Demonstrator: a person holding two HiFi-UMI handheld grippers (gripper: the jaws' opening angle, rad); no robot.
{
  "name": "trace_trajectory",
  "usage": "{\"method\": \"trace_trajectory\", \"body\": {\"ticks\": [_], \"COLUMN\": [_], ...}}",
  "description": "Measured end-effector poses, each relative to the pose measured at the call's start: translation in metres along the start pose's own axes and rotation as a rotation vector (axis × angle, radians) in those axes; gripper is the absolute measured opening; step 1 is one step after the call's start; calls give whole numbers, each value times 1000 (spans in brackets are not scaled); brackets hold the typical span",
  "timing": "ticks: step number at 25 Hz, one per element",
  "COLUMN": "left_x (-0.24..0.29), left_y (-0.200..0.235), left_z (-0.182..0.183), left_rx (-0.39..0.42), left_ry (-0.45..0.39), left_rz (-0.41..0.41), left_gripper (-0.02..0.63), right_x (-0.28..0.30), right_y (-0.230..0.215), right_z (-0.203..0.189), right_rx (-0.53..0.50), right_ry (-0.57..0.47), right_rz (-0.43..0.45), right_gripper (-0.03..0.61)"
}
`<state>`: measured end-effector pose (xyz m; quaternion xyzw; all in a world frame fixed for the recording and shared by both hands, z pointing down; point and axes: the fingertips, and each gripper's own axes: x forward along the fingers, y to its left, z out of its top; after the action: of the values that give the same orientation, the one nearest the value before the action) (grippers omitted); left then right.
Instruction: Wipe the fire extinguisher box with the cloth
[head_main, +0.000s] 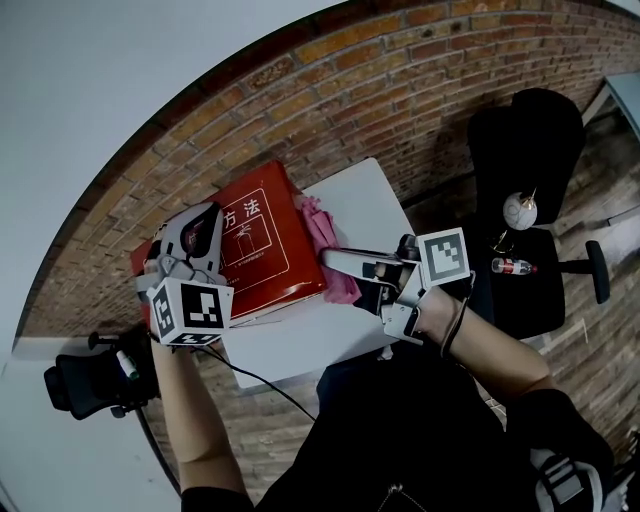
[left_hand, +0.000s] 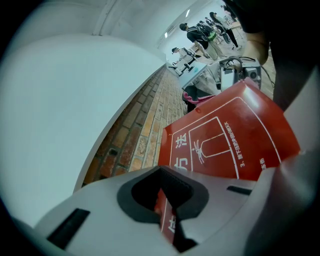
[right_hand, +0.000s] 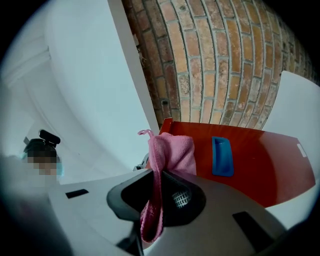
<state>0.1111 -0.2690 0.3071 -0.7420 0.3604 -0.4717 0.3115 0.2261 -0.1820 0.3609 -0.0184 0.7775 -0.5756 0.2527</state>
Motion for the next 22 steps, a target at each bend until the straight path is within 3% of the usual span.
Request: {"method": "trace_trajectory", "body": {"ticks": [10, 15, 18, 22], "left_x": [1, -3, -7, -12], "left_y": [0, 2, 1, -10], "left_z": [-1, -2, 6, 8], "left_rx": [2, 3, 27, 78], "left_ry": [0, -8, -63, -99], "left_rz": [-5, 24, 55, -32], "left_gripper": [25, 25, 25, 25], "right_x": [-3, -9, -16, -21], "right_y": [0, 6, 11, 14], "right_z": [1, -1, 1, -5], "right_rx": [-43, -121, -180, -230], "right_ry": [-110, -202, -282, -385], "right_rz": [-18, -79, -128, -198], "right_gripper": [61, 61, 61, 61]}}
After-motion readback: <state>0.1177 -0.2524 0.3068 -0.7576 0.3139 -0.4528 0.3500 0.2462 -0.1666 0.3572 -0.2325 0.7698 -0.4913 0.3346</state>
